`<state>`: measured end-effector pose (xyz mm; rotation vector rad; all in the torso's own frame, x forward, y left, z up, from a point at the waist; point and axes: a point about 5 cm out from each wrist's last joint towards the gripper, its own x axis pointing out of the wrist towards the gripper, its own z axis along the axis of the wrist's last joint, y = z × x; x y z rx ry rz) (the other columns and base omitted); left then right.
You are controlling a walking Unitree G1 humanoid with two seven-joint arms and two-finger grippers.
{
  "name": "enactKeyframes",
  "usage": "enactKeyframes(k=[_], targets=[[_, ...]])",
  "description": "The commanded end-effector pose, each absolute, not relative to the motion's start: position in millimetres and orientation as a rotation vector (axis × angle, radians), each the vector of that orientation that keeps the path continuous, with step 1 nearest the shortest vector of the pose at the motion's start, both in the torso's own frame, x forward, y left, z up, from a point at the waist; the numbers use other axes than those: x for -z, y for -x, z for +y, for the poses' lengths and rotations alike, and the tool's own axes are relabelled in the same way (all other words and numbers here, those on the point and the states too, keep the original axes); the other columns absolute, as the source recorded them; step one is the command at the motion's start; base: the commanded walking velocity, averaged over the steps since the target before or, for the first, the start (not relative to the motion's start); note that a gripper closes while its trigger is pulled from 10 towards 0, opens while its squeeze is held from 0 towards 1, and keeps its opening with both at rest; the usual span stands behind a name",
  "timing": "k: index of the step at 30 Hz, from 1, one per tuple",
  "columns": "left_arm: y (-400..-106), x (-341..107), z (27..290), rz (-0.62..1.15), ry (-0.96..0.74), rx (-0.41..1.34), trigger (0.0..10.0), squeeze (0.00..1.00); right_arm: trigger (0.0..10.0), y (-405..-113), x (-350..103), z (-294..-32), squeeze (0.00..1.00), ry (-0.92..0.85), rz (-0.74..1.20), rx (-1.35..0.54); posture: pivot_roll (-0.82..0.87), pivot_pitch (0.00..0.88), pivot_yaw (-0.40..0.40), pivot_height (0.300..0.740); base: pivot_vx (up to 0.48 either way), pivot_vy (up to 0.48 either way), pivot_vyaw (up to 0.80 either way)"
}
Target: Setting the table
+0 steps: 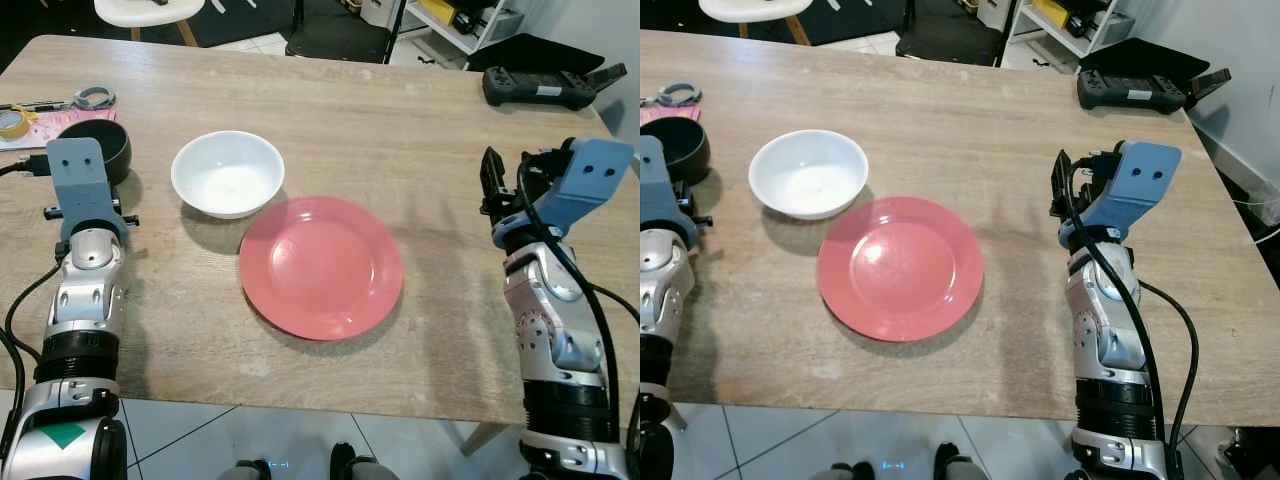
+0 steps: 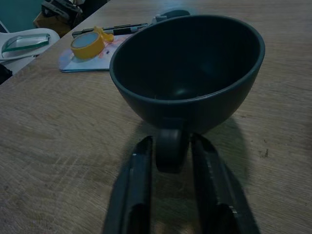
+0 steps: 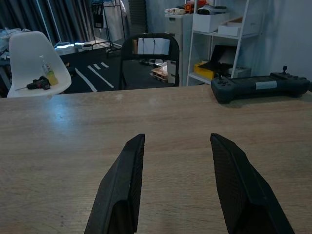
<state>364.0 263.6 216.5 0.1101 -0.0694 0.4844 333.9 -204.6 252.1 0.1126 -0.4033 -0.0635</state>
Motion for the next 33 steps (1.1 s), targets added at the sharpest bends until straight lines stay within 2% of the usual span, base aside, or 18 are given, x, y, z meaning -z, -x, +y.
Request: enactKeyframes(k=[1, 13, 14, 15, 16, 19, 22, 23, 25, 26, 29, 31, 33], targets=[[-364, -212, 265, -0.060, -0.099, -0.490, 0.0, 0.00, 10.0, -331, -248, -208, 0.00, -0.107, -0.388, 0.076, 0.00, 0.228, 0.022, 0.740, 0.000, 0.000, 0.00], [-362, -216, 264, -0.081, -0.109, -0.493, 0.0, 0.00, 10.0, -332, -248, -208, 0.00, -0.110, -0.391, 0.076, 0.01, 0.222, 0.025, 0.740, 0.000, 0.000, 0.00], [-360, -221, 263, -0.106, -0.137, -0.494, 3.9, 0.00, 10.0, -332, -248, -208, 0.00, -0.109, -0.392, 0.076, 0.01, 0.220, 0.030, 0.740, 0.000, 0.000, 0.00], [-357, -230, 260, -0.156, -0.171, -0.483, 3.9, 0.00, 10.0, -331, -249, -207, 0.00, -0.109, -0.396, 0.075, 0.01, 0.220, 0.030, 0.740, 0.000, 0.000, 0.00], [-353, -245, 254, -0.237, -0.219, -0.457, 10.0, 0.00, 10.0, -331, -251, -207, 0.00, -0.107, -0.404, 0.074, 0.01, 0.217, 0.034, 0.740, 0.000, 0.000, 0.00], [-343, -273, 240, -0.380, -0.277, -0.364, 10.0, 0.00, 10.0, -329, -257, -206, 0.00, -0.095, -0.428, 0.067, 0.01, 0.213, 0.038, 0.740, 0.000, 0.000, 0.00], [-331, -309, 215, -0.504, -0.248, -0.107, 10.0, 0.00, 10.0, -326, -267, -197, 0.00, -0.082, -0.457, -0.010, 0.02, 0.210, 0.038, 0.740, 0.000, 0.000, 0.00], [-328, -324, 204, -0.516, -0.259, 0.034, 10.0, 0.00, 10.0, -325, -271, -189, 0.00, -0.075, -0.465, -0.075, 0.02, 0.209, 0.037, 0.740, 0.000, 0.000, 0.00], [-327, -327, 201, -0.506, -0.259, 0.078, 10.0, 0.00, 10.0, -325, -272, -186, 0.00, -0.072, -0.468, -0.094, 0.02, 0.209, 0.037, 0.740, 0.000, 0.000, 0.00], [-325, -327, 186, -0.462, -0.238, 0.289, 10.0, 0.00, 10.0, -323, -274, -175, 0.00, -0.076, -0.470, -0.189, 0.04, 0.202, 0.034, 0.740, 0.000, 0.000, 0.00], [-320, -318, 171, -0.381, -0.167, 0.537, 10.0, 0.00, 10.0, -317, -277, -161, 0.00, -0.139, -0.471, -0.325, 0.04, 0.194, 0.035, 0.740, 0.000, 0.000, 0.00], [-318, -312, 164, -0.350, -0.173, 0.621, 10.0, 0.00, 10.0, -316, -277, -160, 0.00, -0.113, -0.474, -0.320, 0.04, 0.194, 0.035, 0.740, 0.000, 0.000, 0.00], [-321, -300, 155, -0.280, -0.165, 0.700, 10.0, 0.00, 10.0, -320, -277, -170, 0.00, -0.098, -0.476, -0.216, 0.04, 0.191, 0.037, 0.740, 0.000, 0.000, 0.00]])
